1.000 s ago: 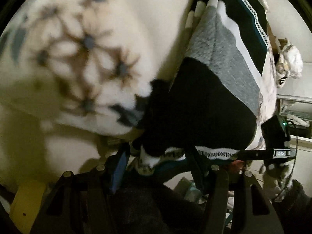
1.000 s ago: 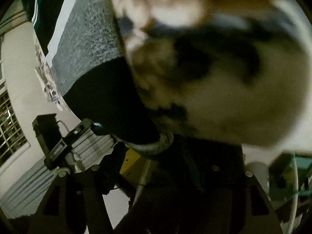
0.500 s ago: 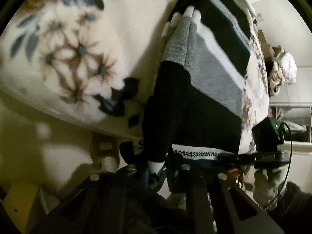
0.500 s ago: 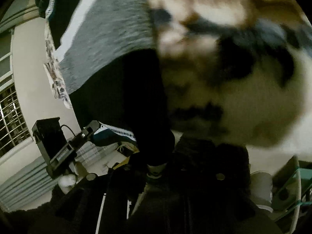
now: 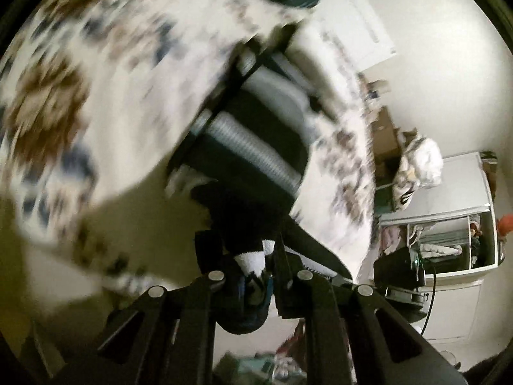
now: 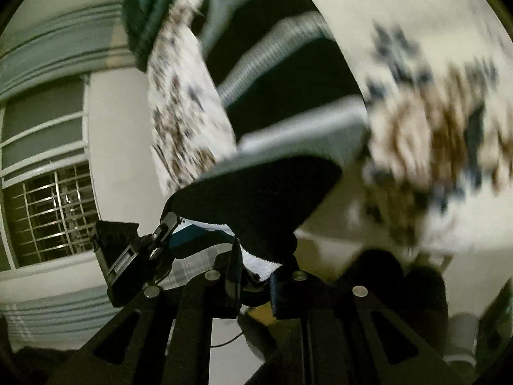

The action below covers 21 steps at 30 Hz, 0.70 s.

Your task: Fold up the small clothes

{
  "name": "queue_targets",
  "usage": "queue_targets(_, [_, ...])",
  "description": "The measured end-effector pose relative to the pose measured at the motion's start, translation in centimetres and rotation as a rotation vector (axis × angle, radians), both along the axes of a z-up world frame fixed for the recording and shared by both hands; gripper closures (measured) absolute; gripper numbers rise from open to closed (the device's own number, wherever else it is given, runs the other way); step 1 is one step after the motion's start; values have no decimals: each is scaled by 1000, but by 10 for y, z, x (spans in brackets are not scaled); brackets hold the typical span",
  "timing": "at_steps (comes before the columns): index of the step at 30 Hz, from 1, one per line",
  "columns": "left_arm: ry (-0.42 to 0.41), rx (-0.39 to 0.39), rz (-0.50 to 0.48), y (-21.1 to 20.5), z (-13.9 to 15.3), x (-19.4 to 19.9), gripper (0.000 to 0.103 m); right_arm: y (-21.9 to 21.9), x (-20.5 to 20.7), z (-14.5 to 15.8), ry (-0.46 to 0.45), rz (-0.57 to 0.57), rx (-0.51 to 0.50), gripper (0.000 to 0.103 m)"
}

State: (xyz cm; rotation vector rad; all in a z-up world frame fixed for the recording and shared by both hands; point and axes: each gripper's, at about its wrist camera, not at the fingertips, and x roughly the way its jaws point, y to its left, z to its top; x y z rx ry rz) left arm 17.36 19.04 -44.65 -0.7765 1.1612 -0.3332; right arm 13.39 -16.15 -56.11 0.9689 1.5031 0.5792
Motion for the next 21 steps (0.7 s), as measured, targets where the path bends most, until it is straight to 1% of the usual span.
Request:
queue_targets(2, [-39,2,4,-1,7,28,93,-7,29,15,-34,-24,-21,90])
queue_targets(5, [-88,-13,15,-13,12,91,93,-14,89,36,-81,-83,-49,90])
queue_targets(8, [-110,-27,19,-20,11,150,92,-27,154,51,-109,-133,-81,90])
queue_targets(9, [-117,-24,14,-22,10,171,92,-28,182,51,-115,-150,-90,90])
queue_targets(10, [-116,-25,9,-23,7,193,92,-30,197,53,-116,-163,-98,90])
queue_targets(11, [-112,-34,10,-23,4,209,92,-31,224,52,-112,-185,-102,90])
queue_targets(14, [-71,-74,20,-20,-13,265,89,-40,289,43,-89,-251,-105,90])
queue_targets(15, [-58,-84,27,-17,-20,282,88,-42,308,35,-74,-266,-94,90])
queue_targets(16, [-43,-91,31,-15,-28,297,86,-42,325,28,-54,-285,-87,85])
queue_targets(17, [-27,-96,36,-12,-35,308,85,-45,343,21,-33,-305,-81,85])
queue_targets(18, [-14,-106,42,-9,-40,316,84,-46,356,14,-16,-316,-71,80])
queue_targets(19, [-2,-121,49,-5,-47,323,83,-47,367,7,-4,-327,-53,71])
queue_targets(20, [11,-123,55,-1,-53,327,80,-48,377,4,-5,-340,-45,65])
queue_targets(21, [18,-121,59,1,-57,328,78,-49,384,5,-21,-346,-61,53])
